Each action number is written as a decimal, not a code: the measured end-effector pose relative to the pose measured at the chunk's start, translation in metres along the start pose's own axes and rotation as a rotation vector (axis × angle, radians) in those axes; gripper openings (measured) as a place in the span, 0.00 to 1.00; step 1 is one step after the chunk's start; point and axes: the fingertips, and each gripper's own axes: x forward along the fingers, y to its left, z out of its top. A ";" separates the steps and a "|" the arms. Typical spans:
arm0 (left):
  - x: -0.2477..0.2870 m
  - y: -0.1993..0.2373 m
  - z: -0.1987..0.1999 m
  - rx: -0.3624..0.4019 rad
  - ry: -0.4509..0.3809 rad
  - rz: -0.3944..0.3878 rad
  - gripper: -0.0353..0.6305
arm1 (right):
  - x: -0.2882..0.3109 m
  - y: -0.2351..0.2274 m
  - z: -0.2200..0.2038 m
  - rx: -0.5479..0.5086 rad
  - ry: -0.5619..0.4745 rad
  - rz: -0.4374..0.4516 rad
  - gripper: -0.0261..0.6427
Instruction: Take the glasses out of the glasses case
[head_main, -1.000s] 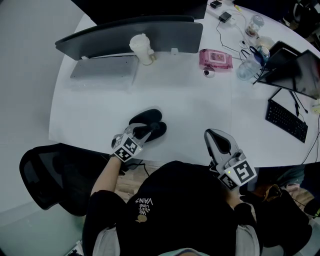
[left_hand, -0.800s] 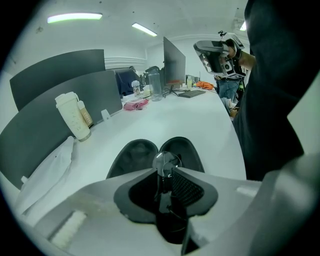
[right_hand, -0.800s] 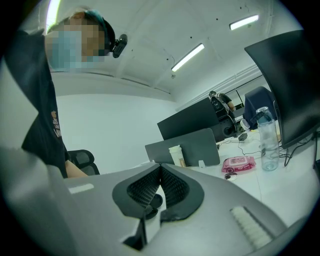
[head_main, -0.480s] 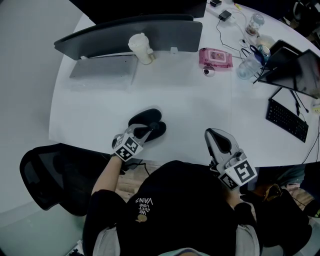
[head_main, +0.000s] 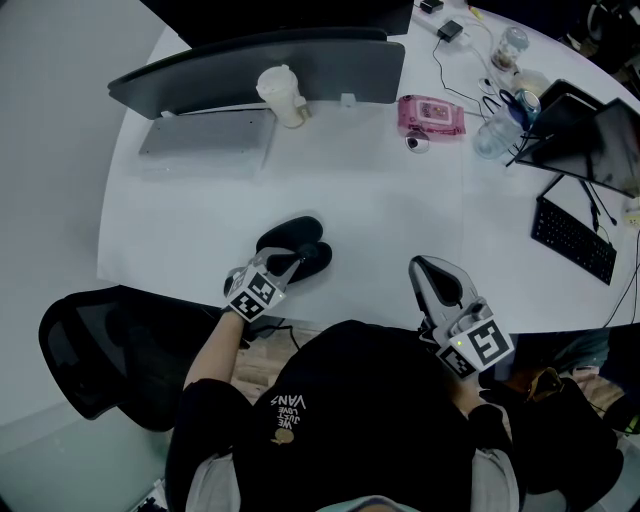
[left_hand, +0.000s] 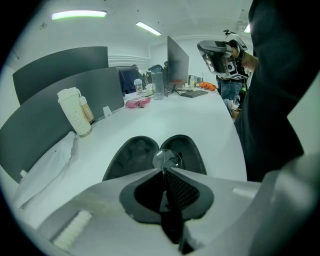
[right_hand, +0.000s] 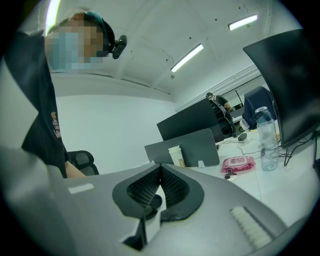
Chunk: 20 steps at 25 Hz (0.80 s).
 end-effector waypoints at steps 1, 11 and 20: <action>0.000 0.000 0.001 -0.002 -0.005 0.000 0.09 | 0.000 0.000 0.000 0.000 0.000 0.000 0.04; -0.007 0.004 0.012 -0.012 -0.039 0.002 0.07 | -0.002 0.002 0.001 -0.002 0.000 -0.007 0.04; -0.014 0.006 0.017 -0.033 -0.062 0.023 0.07 | -0.004 0.006 0.000 -0.002 -0.002 0.002 0.04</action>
